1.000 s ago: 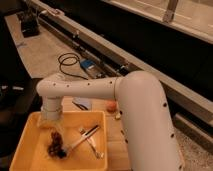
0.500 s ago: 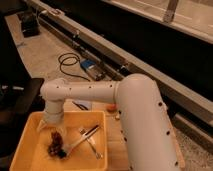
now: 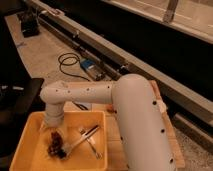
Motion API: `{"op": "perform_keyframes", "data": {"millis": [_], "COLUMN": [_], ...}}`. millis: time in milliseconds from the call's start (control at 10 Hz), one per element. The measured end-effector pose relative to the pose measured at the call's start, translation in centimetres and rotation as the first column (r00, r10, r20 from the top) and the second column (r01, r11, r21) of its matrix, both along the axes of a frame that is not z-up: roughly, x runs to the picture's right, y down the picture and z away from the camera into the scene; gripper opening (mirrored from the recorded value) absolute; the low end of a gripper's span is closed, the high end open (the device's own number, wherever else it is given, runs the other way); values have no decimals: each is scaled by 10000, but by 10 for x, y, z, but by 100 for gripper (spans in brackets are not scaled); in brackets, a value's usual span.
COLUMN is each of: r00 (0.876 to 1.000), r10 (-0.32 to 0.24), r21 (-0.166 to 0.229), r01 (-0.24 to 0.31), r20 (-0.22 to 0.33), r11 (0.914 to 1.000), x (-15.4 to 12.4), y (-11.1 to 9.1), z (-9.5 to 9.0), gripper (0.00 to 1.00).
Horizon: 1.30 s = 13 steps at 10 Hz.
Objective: Place grapes in paper cup
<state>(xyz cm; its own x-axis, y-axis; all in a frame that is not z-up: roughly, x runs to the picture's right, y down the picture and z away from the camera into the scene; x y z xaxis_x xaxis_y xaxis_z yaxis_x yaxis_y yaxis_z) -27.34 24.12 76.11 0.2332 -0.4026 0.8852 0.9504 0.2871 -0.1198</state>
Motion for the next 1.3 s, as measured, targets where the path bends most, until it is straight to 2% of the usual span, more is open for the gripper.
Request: {"op": "perform_keyframes", "data": {"millis": [300,500,800,1200,1300], "r00": [9992,9992,9994,9994,9994], "r10": [-111,44,162,161,154], "r21": [-72,-296,-536,-536,-535], "r01": [109,-56,-177,-178,-170], "r20": [-389,-409,-292,-312,-312], "r11": [9999,9995,9984,9984,9984], "x": [1,2,1,3,4], "y": [12,25,34,29,28], "z": [13,25,27,25,24], "gripper": [80,77,49,8,3]}}
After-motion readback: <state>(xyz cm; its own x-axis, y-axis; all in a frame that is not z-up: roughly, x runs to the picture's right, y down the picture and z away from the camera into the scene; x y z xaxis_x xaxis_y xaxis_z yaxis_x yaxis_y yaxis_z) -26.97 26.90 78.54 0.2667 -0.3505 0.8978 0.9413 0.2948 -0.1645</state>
